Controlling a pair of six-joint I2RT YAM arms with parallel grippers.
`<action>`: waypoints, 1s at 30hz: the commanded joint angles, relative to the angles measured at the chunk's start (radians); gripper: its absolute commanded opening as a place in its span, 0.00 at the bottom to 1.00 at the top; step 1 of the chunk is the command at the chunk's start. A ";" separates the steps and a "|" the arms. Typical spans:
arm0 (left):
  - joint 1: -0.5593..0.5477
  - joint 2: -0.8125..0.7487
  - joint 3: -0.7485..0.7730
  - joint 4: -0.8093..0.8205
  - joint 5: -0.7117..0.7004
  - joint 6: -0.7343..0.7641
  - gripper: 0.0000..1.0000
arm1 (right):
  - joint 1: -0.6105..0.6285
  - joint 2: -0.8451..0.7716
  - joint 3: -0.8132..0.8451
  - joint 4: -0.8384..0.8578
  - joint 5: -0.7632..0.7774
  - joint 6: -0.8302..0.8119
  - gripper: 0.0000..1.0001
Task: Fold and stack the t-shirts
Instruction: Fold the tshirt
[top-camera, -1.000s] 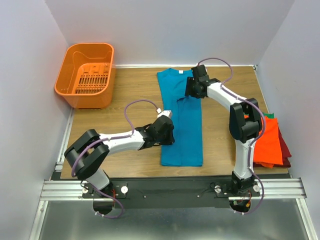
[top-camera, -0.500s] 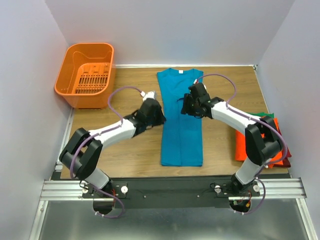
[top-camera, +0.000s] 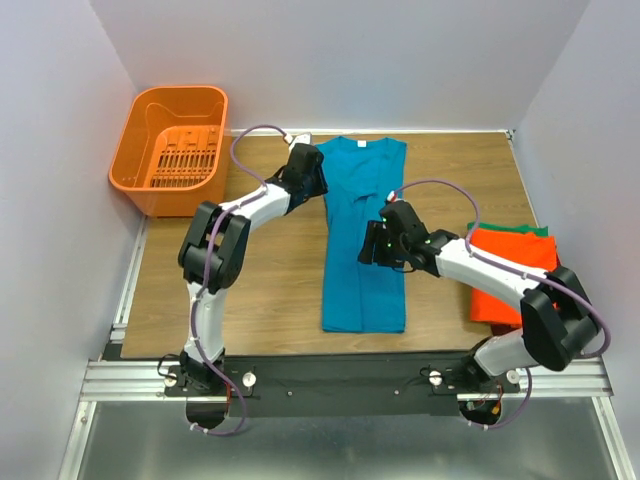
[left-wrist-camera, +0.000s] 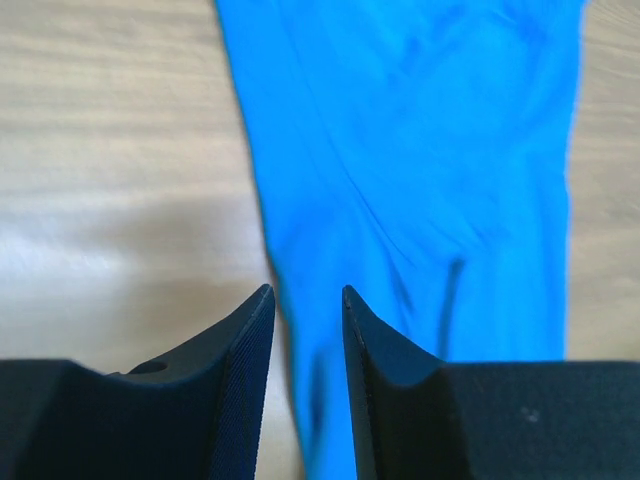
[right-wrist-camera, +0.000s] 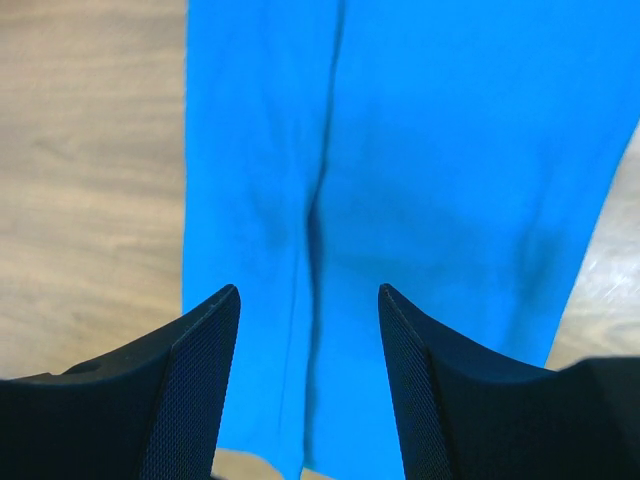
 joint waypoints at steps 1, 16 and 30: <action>0.027 0.106 0.151 -0.086 -0.028 0.106 0.41 | 0.061 -0.072 -0.041 0.021 -0.009 0.031 0.64; 0.042 0.425 0.555 -0.287 -0.059 0.205 0.40 | 0.398 0.127 0.079 0.026 0.182 0.086 0.64; 0.044 0.465 0.594 -0.297 -0.062 0.225 0.21 | 0.563 0.201 0.093 -0.055 0.265 0.184 0.57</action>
